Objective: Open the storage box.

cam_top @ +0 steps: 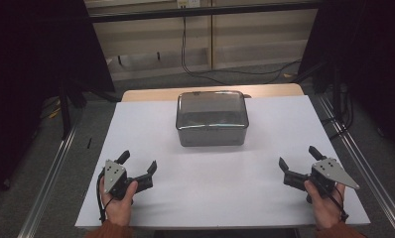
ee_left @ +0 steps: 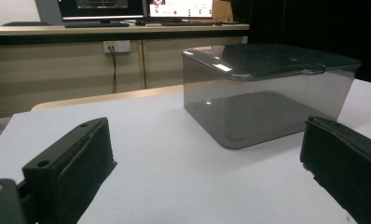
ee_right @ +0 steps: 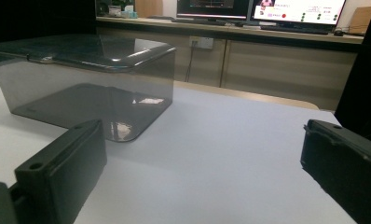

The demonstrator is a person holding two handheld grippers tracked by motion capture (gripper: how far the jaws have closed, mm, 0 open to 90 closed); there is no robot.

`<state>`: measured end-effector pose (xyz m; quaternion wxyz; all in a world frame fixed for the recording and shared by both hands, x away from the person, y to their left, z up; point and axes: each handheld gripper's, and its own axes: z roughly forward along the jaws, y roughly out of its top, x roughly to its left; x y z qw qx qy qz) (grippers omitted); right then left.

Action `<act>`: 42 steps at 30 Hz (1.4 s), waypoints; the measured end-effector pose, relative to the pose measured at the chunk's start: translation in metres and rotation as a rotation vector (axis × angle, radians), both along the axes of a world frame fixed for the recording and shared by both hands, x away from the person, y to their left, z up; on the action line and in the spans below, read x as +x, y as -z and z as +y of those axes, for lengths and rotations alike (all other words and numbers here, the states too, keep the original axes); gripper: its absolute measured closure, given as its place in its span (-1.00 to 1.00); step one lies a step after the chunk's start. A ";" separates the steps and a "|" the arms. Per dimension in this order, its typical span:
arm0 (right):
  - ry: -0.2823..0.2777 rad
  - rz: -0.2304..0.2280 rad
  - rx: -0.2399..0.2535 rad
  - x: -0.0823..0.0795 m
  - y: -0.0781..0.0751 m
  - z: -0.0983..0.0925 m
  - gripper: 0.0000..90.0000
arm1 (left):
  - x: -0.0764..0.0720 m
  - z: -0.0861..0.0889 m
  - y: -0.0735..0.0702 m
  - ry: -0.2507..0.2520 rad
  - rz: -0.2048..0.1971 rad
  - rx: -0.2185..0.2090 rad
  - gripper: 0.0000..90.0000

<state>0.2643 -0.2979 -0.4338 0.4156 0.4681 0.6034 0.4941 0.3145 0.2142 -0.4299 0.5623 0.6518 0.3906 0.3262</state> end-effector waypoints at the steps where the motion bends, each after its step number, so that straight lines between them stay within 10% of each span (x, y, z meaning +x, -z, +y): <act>1: -0.004 -0.001 0.000 0.000 0.000 0.000 -1.00 | 0.000 0.000 0.000 0.002 0.000 -0.008 -0.95; 42: -0.216 0.063 -0.009 0.027 0.003 0.051 -1.00 | 0.002 -0.003 0.001 0.026 0.044 -0.010 -0.94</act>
